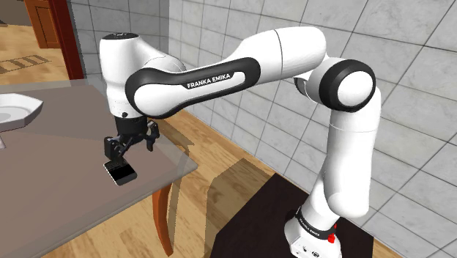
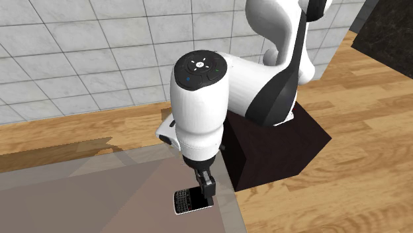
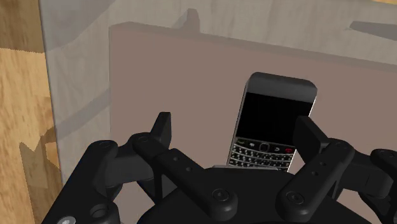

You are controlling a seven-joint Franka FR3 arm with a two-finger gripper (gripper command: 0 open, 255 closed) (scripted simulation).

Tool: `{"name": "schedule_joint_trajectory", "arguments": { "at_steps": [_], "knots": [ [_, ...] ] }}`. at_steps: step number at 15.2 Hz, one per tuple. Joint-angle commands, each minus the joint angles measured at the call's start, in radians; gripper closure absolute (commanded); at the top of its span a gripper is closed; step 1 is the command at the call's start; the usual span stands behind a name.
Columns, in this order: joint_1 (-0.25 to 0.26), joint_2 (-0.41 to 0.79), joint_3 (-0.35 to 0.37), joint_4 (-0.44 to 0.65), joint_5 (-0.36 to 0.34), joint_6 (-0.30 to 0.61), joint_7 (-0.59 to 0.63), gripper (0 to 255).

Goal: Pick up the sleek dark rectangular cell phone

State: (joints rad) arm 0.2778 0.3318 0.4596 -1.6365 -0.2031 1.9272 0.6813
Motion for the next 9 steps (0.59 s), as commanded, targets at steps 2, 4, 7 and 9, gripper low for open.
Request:
{"name": "schedule_joint_trajectory", "arguments": {
  "at_steps": [2,4,7,9],
  "knots": [
    [0.071,0.142,-0.008,0.176,-0.07,-0.057,0.043,0],
    [0.086,0.17,-0.014,0.2,-0.082,-0.055,0.05,0],
    [0.085,0.179,-0.017,0.172,-0.087,-0.02,0.056,0],
    [0.084,0.186,-0.019,0.155,-0.091,0.003,0.06,0]
  ]
}}
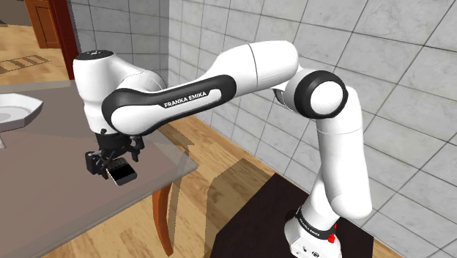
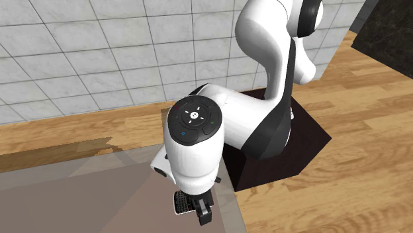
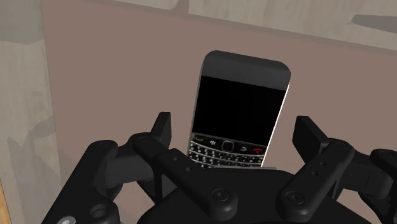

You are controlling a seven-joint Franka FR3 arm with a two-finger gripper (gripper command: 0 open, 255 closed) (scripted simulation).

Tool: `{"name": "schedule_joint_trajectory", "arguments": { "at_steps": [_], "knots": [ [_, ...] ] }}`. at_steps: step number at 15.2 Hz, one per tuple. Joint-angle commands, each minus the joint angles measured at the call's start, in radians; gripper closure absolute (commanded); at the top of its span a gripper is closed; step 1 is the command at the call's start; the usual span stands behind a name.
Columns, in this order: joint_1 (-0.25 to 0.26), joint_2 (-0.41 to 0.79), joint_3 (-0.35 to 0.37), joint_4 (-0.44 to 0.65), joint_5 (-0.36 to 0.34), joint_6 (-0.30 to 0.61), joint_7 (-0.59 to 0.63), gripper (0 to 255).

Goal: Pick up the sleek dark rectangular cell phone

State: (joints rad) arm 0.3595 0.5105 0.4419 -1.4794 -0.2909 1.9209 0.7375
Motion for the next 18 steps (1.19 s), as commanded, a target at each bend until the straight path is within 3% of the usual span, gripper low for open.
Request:
{"name": "schedule_joint_trajectory", "arguments": {
  "at_steps": [1,3,4,13,18],
  "knots": [
    [0.002,0.011,-0.003,-0.01,-0.006,0.02,0.005,0],
    [0.002,0.013,-0.003,-0.014,-0.007,0.027,0.007,0],
    [0.003,0.014,-0.003,-0.014,-0.007,0.027,0.008,255],
    [0.002,0.013,-0.003,-0.014,-0.007,0.026,0.007,255],
    [0.003,-0.004,0.002,0.028,0.004,-0.031,-0.003,255]
  ]
}}
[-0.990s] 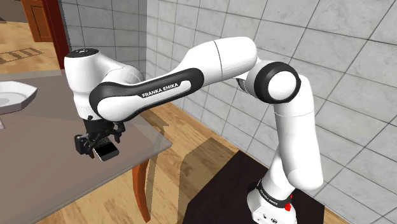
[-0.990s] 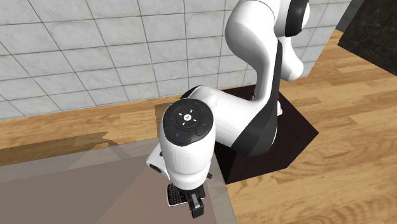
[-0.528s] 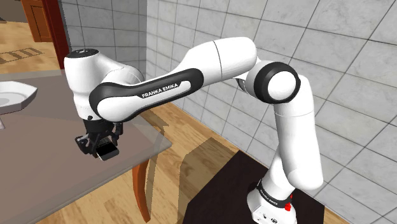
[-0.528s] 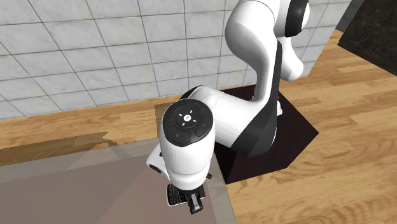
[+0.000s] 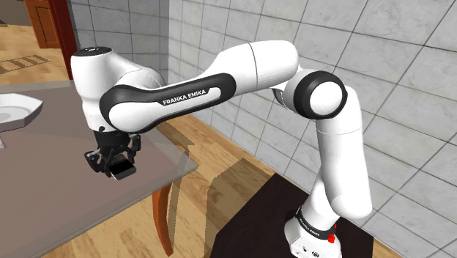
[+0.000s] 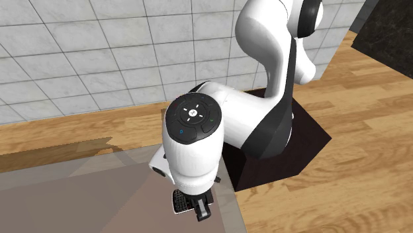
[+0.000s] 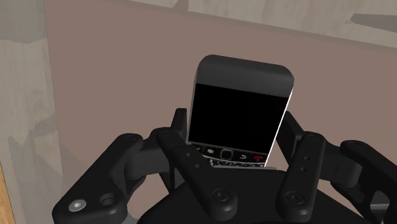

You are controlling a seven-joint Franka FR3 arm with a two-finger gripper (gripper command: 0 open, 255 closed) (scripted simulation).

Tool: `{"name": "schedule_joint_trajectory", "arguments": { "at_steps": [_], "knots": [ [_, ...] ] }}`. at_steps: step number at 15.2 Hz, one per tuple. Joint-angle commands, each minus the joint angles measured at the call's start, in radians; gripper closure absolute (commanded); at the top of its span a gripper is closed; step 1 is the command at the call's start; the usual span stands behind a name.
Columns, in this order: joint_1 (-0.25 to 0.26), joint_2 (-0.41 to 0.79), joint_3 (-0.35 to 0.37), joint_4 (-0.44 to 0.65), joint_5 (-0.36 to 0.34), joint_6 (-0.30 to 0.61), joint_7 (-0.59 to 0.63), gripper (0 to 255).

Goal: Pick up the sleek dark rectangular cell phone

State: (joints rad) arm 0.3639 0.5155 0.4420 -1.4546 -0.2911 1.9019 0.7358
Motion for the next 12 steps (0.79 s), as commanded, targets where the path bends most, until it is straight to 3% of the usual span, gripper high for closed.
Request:
{"name": "schedule_joint_trajectory", "arguments": {
  "at_steps": [1,12],
  "knots": [
    [0.0,-0.012,0.003,0.012,0.006,-0.023,-0.004,255],
    [0.009,-0.027,0.01,0.114,0.017,-0.137,-0.02,255]
  ]
}}
